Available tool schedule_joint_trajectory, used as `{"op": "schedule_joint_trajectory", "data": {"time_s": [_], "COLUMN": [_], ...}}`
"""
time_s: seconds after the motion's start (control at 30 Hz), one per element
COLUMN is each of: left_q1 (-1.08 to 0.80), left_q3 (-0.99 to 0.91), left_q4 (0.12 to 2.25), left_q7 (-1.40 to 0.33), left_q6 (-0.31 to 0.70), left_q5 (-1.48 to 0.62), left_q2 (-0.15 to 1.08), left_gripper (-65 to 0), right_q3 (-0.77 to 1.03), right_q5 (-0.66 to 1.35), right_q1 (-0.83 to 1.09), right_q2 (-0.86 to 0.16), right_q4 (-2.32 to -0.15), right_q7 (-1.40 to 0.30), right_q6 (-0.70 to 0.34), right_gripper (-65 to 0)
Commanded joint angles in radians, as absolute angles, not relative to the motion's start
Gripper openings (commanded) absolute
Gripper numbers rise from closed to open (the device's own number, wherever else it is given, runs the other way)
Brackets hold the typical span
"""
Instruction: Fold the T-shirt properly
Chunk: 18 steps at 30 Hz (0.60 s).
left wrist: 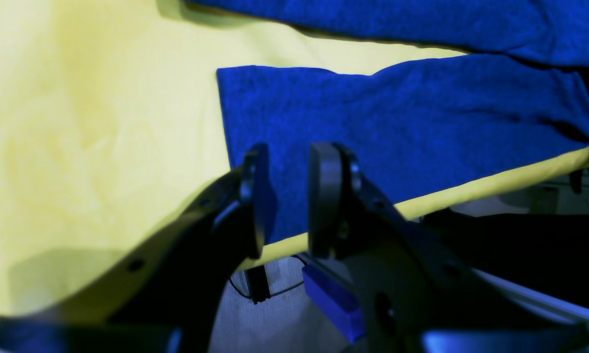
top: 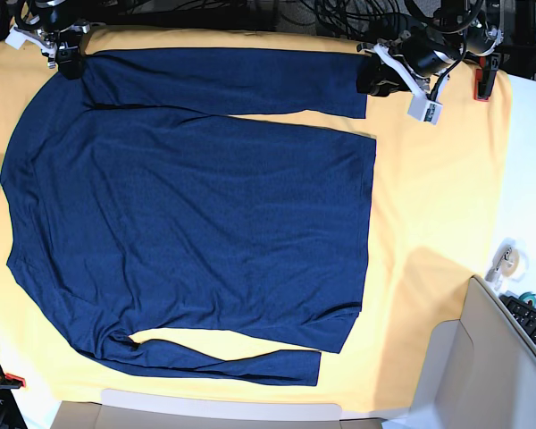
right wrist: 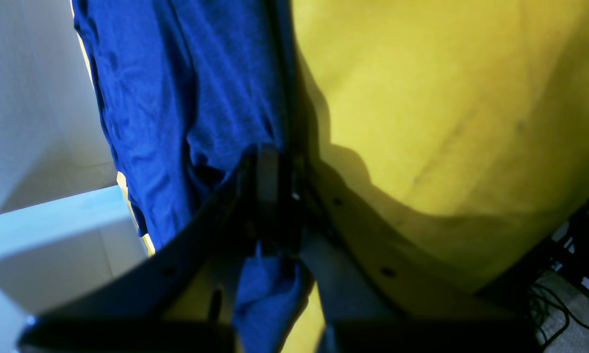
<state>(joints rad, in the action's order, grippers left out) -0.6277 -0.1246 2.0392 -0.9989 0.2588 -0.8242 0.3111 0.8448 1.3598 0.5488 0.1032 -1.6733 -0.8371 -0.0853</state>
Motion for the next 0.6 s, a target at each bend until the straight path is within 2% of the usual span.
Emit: {"op": "schedule_joint_trajectory", "data": {"time_s": [0.0, 0.2, 0.27, 0.4, 0.5, 0.57], "left_q1": [-0.633, -0.59, -0.585, -0.585, -0.542, -0.501], "left_q3": [-0.133, -0.133, -0.133, -0.176, -0.257, -0.289], "left_q4": [2.038, 1.956, 1.943, 1.885, 1.767, 1.698], "left_q7": [-1.017, -1.072, -1.072, -1.078, -1.158, -1.213], "left_q6": [0.262, 0.266, 0.271, 0.351, 0.432, 0.449], "left_q5": [-0.839, -0.842, -0.843, -0.911, -1.033, -1.084], "left_q2": [0.315, 0.314, 0.314, 0.314, 0.314, 0.314], "left_gripper": [-49.9, -37.6, -37.5, -37.5, -37.6, -37.6], "right_q3": [0.84, 0.806, 0.806, 0.806, 0.806, 0.806], "right_q5": [1.363, 1.363, 1.363, 1.363, 1.363, 1.363], "right_q1": [0.558, 0.559, 0.558, 0.555, 0.555, 0.555], "right_q2": [0.096, 0.077, 0.076, 0.076, 0.076, 0.074], "right_q4": [-1.687, -1.687, -1.687, -1.687, -1.687, -1.687], "right_q7": [-0.837, -0.832, -0.832, -0.832, -0.832, -0.832], "right_q6": [-0.088, -0.088, -0.088, -0.088, -0.088, -0.088], "right_gripper": [-64.9, -65.0, -65.0, -65.0, -65.0, -65.0]}}
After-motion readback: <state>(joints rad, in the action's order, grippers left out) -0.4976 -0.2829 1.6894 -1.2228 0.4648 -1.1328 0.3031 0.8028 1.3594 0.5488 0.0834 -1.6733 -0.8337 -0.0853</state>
